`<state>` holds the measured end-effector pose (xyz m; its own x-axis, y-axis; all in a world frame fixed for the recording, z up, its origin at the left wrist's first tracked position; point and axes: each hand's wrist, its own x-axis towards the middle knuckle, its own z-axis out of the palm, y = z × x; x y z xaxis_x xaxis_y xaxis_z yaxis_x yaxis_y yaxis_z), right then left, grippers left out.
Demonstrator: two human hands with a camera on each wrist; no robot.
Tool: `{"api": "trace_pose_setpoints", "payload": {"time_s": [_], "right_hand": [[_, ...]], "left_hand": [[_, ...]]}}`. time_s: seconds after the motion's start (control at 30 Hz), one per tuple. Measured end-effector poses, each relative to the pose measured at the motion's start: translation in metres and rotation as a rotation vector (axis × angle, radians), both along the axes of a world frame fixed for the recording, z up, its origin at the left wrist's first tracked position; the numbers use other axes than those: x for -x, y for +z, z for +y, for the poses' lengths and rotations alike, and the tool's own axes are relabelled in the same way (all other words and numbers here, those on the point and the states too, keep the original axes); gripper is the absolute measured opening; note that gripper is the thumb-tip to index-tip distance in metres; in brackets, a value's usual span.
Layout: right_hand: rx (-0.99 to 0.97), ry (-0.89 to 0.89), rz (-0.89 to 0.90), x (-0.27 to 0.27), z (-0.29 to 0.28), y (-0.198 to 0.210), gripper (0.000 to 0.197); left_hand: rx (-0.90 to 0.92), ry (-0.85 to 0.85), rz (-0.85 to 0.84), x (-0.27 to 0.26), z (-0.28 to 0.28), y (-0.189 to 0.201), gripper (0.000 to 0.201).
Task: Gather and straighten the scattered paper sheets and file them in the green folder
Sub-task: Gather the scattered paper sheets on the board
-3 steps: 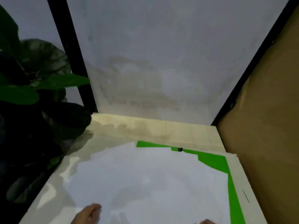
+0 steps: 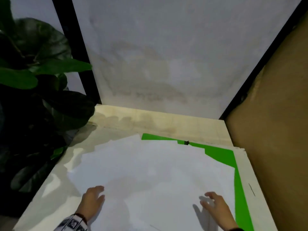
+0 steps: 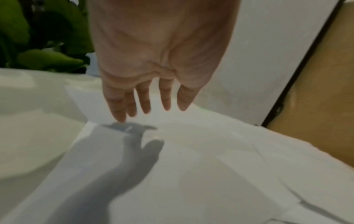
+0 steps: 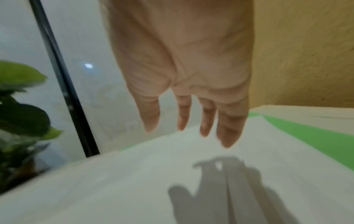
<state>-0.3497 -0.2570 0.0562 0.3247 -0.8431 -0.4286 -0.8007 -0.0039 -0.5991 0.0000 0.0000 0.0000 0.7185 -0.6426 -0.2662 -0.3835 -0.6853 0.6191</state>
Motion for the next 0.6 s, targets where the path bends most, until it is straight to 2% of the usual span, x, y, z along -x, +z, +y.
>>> {"api": "trace_pose_setpoints", "payload": {"time_s": [0.03, 0.1, 0.13, 0.27, 0.47, 0.53, 0.6], "right_hand": [[0.004, -0.033, 0.061, -0.007, -0.014, 0.001, 0.032], [0.020, -0.136, 0.202, -0.016, -0.023, -0.007, 0.056], [0.001, -0.206, 0.239, -0.020, -0.022, -0.010, 0.063], [0.042, -0.432, 0.257, -0.032, -0.017, -0.017, 0.082], [-0.059, -0.464, 0.172, -0.042, -0.017, -0.023, 0.082], [-0.099, -0.507, 0.128, -0.042, -0.022, -0.019, 0.079], [-0.078, -0.467, 0.095, -0.042, -0.027, -0.018, 0.072]], "left_hand": [[-0.108, 0.044, 0.017, 0.000, -0.008, 0.014, 0.040], [-0.332, 0.153, 0.039, -0.005, -0.006, -0.001, 0.047], [-0.387, 0.183, 0.042, -0.004, -0.007, 0.007, 0.050], [-0.406, 0.387, 0.092, -0.002, -0.011, 0.011, 0.063], [-0.272, 0.576, 0.222, -0.008, -0.016, 0.003, 0.073], [-0.275, 0.572, 0.250, -0.011, -0.018, 0.002, 0.068], [-0.303, 0.564, 0.264, -0.013, -0.020, 0.003, 0.057]]}}
